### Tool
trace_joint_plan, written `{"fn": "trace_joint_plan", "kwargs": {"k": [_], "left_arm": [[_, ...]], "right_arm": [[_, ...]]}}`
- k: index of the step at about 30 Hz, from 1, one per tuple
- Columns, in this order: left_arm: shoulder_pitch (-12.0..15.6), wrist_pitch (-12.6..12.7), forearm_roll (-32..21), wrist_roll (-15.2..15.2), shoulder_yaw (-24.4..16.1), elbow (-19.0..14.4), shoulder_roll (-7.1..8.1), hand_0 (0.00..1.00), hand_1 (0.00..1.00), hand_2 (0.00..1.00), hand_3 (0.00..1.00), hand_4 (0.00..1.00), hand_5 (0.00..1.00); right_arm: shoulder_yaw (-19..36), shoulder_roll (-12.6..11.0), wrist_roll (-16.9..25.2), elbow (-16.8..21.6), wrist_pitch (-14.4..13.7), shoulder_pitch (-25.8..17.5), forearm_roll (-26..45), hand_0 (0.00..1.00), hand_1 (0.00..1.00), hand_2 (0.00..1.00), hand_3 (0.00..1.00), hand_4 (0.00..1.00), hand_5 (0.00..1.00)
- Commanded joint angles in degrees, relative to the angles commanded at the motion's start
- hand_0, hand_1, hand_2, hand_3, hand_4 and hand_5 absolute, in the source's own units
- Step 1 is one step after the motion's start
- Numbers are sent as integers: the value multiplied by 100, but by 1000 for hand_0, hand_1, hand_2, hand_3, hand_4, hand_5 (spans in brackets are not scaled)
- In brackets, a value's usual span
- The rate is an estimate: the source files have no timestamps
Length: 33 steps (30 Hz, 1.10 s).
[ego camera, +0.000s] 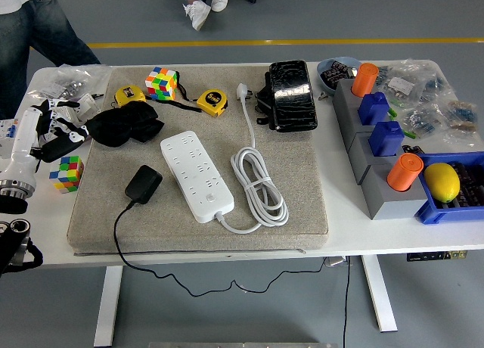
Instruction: Put the plug near the board,insert it into the board,press the button,pull the plug out
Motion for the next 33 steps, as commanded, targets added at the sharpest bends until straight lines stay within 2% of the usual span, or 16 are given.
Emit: {"fn": "trace_joint_plan", "kwargs": {"k": [10,33], "left_arm": [[165,-33,22,50,-69,-20,-2,214,235,364,591,833,285],[352,-75,40,140,-52,-75,93,212,237,373,593,831,291]], "right_arm": [[158,-37,7,-51,-14,-38,18,550,636,583,515,874,414],[-324,-76,-84,-295,59,-11,490,552,640,585,517,875,412]]}}
